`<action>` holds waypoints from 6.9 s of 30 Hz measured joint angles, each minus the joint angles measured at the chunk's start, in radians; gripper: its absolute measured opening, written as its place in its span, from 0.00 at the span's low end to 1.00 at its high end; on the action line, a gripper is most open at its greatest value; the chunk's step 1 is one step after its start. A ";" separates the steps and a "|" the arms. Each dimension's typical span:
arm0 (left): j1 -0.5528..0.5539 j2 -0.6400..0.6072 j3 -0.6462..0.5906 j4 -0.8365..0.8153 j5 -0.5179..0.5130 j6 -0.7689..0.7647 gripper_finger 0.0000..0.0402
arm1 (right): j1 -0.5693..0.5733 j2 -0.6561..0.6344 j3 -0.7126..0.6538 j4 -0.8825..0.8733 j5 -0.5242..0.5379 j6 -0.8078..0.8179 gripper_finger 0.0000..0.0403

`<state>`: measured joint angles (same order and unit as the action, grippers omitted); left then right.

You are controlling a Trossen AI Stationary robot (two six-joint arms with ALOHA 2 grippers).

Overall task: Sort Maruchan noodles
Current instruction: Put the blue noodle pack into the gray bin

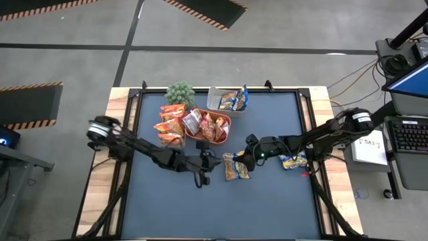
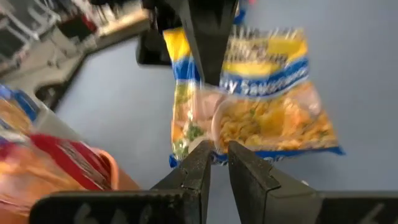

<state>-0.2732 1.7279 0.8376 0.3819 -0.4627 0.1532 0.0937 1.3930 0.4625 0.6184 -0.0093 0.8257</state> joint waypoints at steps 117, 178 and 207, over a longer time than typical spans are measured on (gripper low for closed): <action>-0.033 -0.326 -0.251 0.135 0.132 -0.129 0.10 | -0.154 -0.049 0.162 -0.819 0.488 -0.374 0.26; -0.033 -0.106 -0.201 0.204 0.096 -0.184 0.10 | -0.007 0.094 0.154 -0.510 0.169 -0.211 0.07; -0.012 0.193 -0.198 0.438 0.078 -0.245 0.10 | -0.023 0.051 0.153 -0.485 0.088 -0.008 0.64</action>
<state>-0.2852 1.9213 0.6399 0.8200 -0.3845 -0.0917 0.0703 1.4441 0.6151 0.1331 0.0790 0.8176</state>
